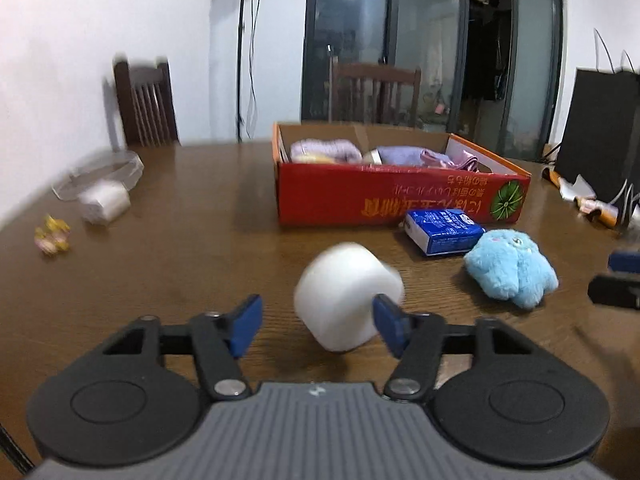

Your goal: Organize soft objects

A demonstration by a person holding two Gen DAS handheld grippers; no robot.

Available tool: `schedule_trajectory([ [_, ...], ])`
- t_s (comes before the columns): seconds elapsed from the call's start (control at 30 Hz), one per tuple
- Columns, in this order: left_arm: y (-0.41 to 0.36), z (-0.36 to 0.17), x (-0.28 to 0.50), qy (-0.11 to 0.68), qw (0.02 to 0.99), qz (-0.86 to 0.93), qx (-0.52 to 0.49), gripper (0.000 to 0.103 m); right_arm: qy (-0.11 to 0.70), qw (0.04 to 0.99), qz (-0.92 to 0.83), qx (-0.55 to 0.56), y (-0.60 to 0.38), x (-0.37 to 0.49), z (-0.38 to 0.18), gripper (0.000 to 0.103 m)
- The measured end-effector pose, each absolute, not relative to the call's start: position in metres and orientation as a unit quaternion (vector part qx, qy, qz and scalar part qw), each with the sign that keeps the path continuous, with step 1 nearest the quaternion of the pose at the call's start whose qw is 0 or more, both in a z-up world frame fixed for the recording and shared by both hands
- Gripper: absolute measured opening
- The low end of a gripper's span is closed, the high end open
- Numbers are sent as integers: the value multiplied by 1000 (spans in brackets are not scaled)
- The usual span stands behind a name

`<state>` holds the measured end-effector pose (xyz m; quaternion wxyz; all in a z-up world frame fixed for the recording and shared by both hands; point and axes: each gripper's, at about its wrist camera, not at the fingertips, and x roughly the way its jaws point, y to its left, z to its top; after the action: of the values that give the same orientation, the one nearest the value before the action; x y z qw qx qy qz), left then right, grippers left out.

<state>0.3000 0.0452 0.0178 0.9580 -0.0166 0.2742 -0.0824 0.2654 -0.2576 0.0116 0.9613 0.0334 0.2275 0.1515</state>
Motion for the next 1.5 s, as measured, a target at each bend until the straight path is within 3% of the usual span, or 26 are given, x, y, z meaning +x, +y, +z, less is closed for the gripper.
schedule_trajectory([
  [0.3, 53, 23, 350, 286, 953, -85, -54, 58, 243, 958, 143, 56, -260, 313, 7, 92],
  [0.43, 60, 15, 358, 305, 945, -90, -77, 57, 280, 944, 143, 100, -262, 344, -4, 86],
  [0.5, 61, 16, 356, 309, 941, -103, -91, 56, 297, 937, 141, 114, -262, 355, -11, 71],
  [0.53, 60, 16, 355, 307, 940, -111, -94, 56, 305, 934, 147, 117, -261, 359, -14, 58],
  [0.63, 48, 12, 352, 314, 938, -121, -85, 56, 318, 924, 173, 126, -257, 361, -20, 53],
  [0.73, 40, 11, 346, 314, 938, -126, -77, 59, 325, 920, 189, 109, -249, 350, -17, 39],
  [0.83, 48, 16, 330, 298, 942, -122, -93, 73, 338, 905, 231, 113, -245, 326, -14, 39],
  [0.9, 55, 18, 316, 296, 941, -122, -106, 74, 345, 896, 256, 115, -241, 306, -12, 39],
  [1.07, 59, 17, 282, 309, 937, -119, -114, 74, 330, 895, 278, 110, -242, 270, -5, 58],
  [1.37, 34, 20, 246, 324, 916, -196, -133, 74, 304, 915, 229, 134, -261, 262, -1, 59],
  [1.5, 21, 10, 241, 338, 906, -208, -148, 62, 313, 910, 237, 137, -251, 259, -10, 59],
])
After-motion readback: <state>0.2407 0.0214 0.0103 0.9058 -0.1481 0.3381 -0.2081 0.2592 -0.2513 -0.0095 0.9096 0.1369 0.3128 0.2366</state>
